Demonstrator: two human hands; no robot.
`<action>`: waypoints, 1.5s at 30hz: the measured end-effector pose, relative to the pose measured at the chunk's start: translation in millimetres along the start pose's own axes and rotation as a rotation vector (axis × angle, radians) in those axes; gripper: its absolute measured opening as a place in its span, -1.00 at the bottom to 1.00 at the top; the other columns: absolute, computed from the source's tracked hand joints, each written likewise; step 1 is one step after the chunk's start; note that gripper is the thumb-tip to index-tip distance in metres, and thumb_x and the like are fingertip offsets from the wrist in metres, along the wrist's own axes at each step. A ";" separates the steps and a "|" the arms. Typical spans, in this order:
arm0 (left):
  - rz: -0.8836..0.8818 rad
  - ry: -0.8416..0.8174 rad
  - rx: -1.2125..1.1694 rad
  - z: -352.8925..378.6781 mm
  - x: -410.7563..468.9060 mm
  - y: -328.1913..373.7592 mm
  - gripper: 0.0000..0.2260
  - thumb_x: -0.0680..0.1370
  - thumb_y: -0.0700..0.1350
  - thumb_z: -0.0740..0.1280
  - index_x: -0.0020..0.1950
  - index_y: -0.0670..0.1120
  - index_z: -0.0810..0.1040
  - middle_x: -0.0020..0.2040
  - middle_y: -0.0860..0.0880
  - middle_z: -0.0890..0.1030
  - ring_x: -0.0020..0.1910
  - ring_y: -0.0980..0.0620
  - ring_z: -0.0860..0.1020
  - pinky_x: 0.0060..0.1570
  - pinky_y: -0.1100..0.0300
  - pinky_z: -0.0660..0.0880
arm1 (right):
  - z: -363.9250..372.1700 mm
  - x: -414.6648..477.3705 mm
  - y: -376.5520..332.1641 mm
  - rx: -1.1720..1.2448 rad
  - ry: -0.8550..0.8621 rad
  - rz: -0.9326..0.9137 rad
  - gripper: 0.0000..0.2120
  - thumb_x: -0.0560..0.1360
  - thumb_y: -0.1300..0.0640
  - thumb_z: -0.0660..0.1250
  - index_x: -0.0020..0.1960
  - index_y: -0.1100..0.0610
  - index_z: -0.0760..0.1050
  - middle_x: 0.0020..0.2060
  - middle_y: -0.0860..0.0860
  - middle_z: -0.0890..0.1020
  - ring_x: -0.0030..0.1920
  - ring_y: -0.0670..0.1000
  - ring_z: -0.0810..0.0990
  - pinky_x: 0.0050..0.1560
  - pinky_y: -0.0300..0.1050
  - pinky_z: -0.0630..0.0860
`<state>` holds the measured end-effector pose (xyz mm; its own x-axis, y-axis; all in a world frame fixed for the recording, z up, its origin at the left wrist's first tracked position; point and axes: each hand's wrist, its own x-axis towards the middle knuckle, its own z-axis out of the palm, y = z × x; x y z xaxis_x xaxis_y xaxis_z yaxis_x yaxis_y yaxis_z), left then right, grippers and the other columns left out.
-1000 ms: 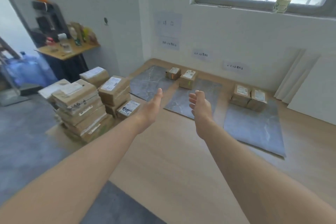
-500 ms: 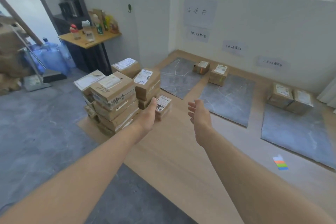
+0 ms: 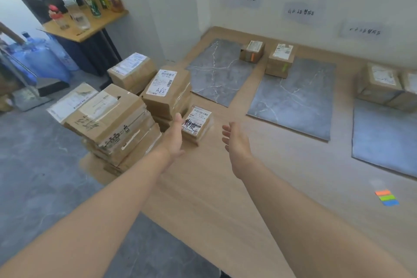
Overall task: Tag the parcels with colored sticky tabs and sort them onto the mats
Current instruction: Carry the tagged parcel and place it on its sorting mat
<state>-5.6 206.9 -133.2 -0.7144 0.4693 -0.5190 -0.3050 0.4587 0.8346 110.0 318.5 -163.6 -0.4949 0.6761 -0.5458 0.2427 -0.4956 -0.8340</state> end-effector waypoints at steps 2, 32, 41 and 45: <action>-0.020 0.004 0.025 9.0 20.2 0.9 -0.49 0.67 0.28 -0.10 0.53 0.15 0.31 0.51 0.10 0.32 0.49 -0.12 0.30 0.37 -0.16 0.33 | 0.5 23.2 5.3 -0.006 -0.006 0.042 -0.59 0.62 -0.10 0.11 0.27 0.07 0.57 0.23 -0.02 0.59 0.26 0.03 0.54 0.38 0.07 0.40; -0.125 0.120 0.179 22.3 149.9 -9.9 -0.46 0.68 0.26 -0.07 0.48 -0.02 0.39 -0.06 0.08 0.60 -0.10 -0.17 0.68 -0.11 0.02 0.62 | 45.3 145.1 35.0 0.000 -0.097 0.168 -0.63 0.65 0.00 -0.02 -0.10 -0.08 0.54 -0.14 -0.25 0.59 0.04 -0.07 0.60 0.17 -0.04 0.49; -0.222 0.080 0.134 32.8 152.7 -15.2 -0.42 0.65 0.29 -0.01 0.23 -0.12 0.57 0.10 -0.07 0.62 -0.15 -0.02 0.48 -0.15 0.11 0.48 | 20.9 133.1 22.0 -0.061 -0.023 0.187 -0.45 0.44 -0.14 -0.03 0.04 0.09 0.65 -0.04 -0.02 0.74 0.11 0.12 0.64 0.12 -0.01 0.49; -0.177 0.023 0.023 47.6 140.0 -8.0 -0.50 0.68 0.23 0.01 0.07 -0.11 0.57 0.12 -0.08 0.62 0.18 -0.05 0.55 0.24 0.03 0.49 | 5.1 121.8 15.2 0.000 0.017 0.152 -0.46 0.36 -0.17 -0.02 -0.03 0.01 0.67 -0.09 -0.08 0.75 0.07 0.10 0.67 0.27 0.15 0.52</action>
<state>-73.2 304.9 -221.3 -0.6650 0.3625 -0.6529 -0.4128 0.5501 0.7259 49.2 390.5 -242.3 -0.4380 0.6024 -0.6673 0.3136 -0.5933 -0.7414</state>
